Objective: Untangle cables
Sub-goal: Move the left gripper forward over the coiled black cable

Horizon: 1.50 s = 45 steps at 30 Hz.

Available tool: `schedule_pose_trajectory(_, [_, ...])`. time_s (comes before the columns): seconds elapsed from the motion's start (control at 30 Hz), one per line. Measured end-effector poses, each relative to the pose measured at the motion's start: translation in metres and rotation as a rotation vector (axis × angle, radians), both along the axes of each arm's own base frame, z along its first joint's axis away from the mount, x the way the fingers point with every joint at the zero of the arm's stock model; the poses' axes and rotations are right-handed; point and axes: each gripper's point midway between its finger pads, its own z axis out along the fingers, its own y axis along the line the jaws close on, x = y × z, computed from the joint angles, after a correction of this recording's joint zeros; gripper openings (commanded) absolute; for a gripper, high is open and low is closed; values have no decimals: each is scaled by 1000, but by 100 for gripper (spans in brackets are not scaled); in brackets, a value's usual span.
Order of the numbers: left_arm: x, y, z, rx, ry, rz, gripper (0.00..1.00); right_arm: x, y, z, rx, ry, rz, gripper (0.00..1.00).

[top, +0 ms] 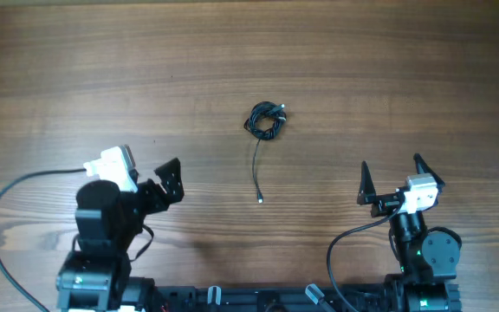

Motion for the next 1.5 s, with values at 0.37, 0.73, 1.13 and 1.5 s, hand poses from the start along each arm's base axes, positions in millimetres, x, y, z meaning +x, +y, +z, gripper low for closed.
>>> schedule_pose_trajectory(0.37, [0, -23, 22, -74, 18, -112, 100, 0, 0, 0, 0, 0, 0, 100])
schedule_pose_trajectory(0.73, [-8, -29, 15, -102, 62, -140, 100, 0, 0, 0, 0, 0, 0, 100])
schedule_pose_trajectory(1.13, [-10, -29, 1, -108, 132, -133, 99, 0, 0, 0, 0, 0, 0, 100])
schedule_pose_trajectory(1.5, [1, -30, 19, -120, 166, -122, 99, 0, 0, 0, 0, 0, 0, 100])
